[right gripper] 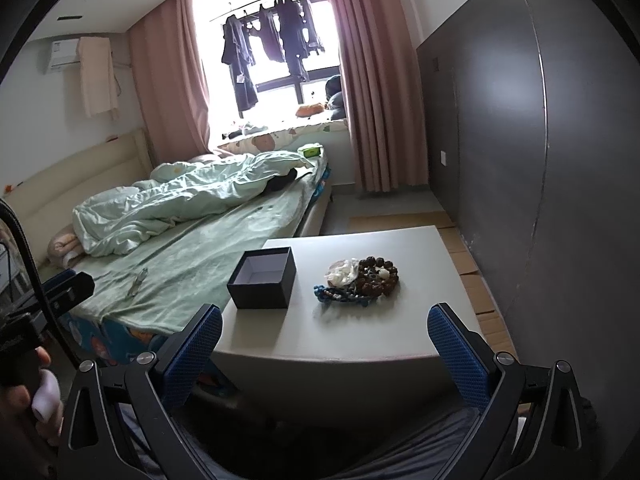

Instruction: Organize jewelry

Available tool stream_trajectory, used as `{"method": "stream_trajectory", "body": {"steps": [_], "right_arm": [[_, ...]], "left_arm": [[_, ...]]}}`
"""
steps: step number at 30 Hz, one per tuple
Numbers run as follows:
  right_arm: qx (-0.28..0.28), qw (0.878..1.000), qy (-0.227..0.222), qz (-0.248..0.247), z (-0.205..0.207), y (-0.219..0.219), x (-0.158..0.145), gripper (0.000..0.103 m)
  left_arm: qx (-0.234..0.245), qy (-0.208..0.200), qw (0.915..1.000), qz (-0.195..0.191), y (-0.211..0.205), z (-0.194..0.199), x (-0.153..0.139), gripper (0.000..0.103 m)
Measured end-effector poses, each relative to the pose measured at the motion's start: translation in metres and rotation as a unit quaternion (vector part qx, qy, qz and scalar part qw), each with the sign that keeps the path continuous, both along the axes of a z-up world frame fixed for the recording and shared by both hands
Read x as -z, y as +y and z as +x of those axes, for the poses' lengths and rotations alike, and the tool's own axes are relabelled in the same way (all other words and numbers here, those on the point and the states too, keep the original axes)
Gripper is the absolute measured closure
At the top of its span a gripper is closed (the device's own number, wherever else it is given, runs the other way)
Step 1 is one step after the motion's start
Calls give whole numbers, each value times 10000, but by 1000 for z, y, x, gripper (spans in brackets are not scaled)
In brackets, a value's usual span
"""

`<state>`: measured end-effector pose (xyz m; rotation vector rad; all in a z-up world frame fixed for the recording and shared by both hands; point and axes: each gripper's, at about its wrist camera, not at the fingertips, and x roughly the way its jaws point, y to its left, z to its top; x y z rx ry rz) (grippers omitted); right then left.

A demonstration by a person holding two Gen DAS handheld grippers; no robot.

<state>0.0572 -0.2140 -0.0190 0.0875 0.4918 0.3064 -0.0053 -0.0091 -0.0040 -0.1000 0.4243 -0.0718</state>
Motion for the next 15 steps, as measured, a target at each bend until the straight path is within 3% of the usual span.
{"method": "stream_trajectory", "body": {"steps": [15], "right_arm": [[121, 9999, -50, -43, 10, -5, -2, 0]], "left_arm": [[303, 71, 9995, 102, -19, 33, 4, 0]]}}
